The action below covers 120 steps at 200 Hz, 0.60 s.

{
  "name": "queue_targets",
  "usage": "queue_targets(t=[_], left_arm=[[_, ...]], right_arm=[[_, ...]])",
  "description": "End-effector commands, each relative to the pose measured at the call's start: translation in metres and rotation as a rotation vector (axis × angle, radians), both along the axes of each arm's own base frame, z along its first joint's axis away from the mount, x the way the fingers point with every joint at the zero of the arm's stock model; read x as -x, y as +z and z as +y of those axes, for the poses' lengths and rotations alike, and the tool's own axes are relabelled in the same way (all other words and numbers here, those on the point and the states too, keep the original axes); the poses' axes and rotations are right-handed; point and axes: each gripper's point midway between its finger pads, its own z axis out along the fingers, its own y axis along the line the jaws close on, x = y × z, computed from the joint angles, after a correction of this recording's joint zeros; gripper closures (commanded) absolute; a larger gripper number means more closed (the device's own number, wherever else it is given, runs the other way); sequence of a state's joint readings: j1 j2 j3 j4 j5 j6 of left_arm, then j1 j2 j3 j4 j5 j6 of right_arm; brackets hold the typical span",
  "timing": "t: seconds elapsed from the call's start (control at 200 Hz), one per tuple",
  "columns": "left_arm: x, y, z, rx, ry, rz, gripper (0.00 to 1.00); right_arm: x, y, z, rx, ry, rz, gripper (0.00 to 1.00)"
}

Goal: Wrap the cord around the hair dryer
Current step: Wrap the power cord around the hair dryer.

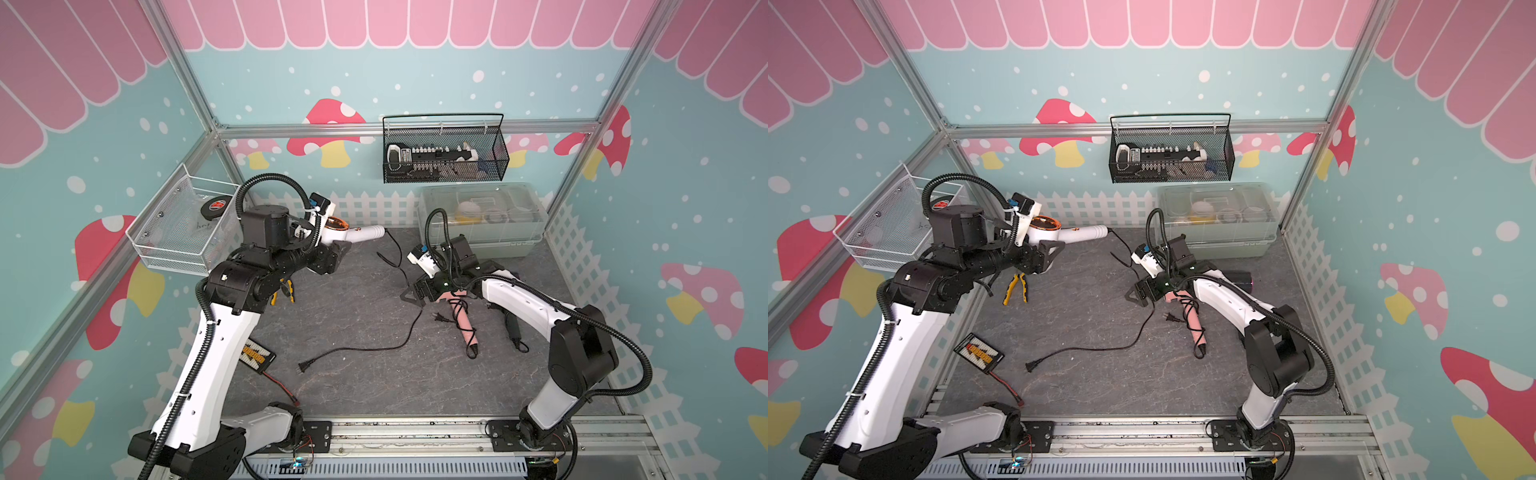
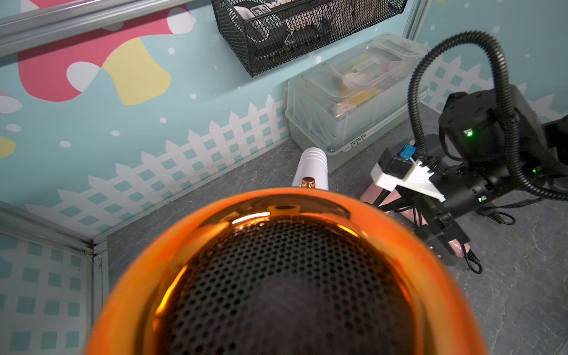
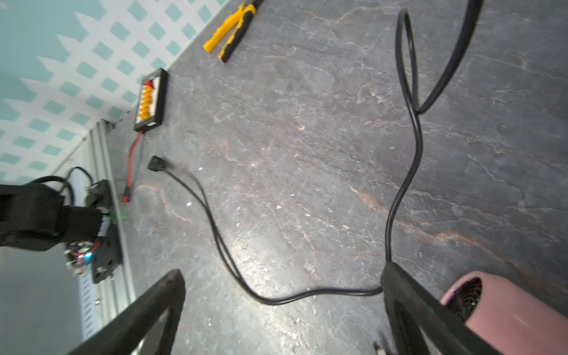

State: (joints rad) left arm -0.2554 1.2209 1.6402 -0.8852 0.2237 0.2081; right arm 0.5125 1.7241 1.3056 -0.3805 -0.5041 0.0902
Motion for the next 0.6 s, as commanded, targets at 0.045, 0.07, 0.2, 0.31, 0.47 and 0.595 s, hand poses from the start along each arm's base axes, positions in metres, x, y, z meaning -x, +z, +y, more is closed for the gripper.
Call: queue_targets(t=[0.045, 0.07, 0.2, 0.31, 0.47, 0.595], left_arm=[[0.002, 0.028, 0.0, 0.05, 0.003, -0.097, 1.0], [0.002, 0.03, 0.001, 0.049, 0.009, -0.101, 1.0], [0.001, 0.035, 0.007, 0.048, 0.04, -0.117, 1.0], [0.0, 0.038, 0.011, 0.047, 0.065, -0.129, 1.0], [-0.001, 0.042, 0.017, 0.044, 0.095, -0.141, 1.0], [0.0, 0.046, 0.023, 0.04, 0.125, -0.155, 1.0]], right_arm=[[-0.043, -0.044, -0.024, 0.225, -0.156, -0.026, 0.03], [-0.045, -0.05, -0.026, 0.25, -0.166, -0.009, 0.04], [-0.044, -0.077, -0.03, 0.276, -0.225, 0.061, 0.06], [-0.038, -0.088, -0.028, 0.281, -0.24, 0.085, 0.1], [-0.031, -0.103, -0.02, 0.287, -0.227, 0.105, 0.18], [-0.028, -0.109, -0.014, 0.292, -0.221, 0.113, 0.2]])
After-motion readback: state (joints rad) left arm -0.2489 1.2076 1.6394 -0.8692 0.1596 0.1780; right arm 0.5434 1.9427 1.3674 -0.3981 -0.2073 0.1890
